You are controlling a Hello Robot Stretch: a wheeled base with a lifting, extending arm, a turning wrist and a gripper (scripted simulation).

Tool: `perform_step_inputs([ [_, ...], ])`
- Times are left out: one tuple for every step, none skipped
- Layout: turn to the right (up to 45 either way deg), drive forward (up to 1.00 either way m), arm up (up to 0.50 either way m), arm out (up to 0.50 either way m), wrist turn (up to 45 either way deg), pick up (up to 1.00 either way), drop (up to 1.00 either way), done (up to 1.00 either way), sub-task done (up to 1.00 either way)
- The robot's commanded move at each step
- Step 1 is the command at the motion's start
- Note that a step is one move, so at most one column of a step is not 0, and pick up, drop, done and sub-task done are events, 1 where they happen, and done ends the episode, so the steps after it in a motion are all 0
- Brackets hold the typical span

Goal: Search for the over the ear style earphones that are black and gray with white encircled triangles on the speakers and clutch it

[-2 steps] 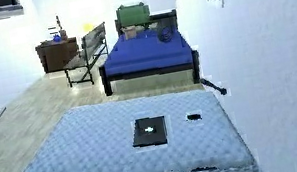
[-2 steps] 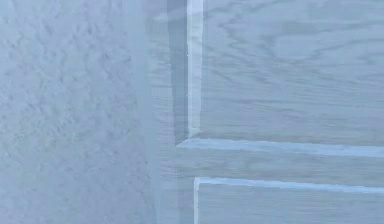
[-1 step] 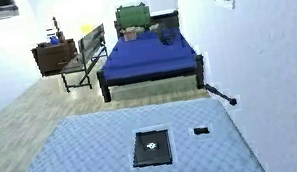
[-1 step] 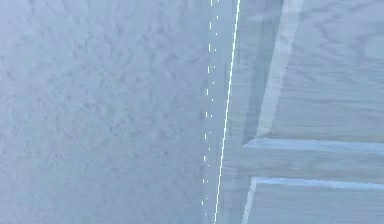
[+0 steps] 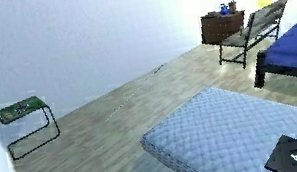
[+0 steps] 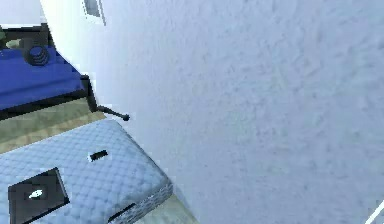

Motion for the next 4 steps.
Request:
perform_step_inputs([
  [-9.0,0.00,0.00,0.00,0.0,0.00,0.00,0.00,0.00],
  [0.0,0.30,0.00,0.00,0.0,0.00,0.00,0.00,0.00],
  [-12.0,0.00,0.00,0.00,0.0,0.00,0.00,0.00,0.00],
  [-3.0,0.00,0.00,0.00,0.0,0.00,0.00,0.00,0.00],
])
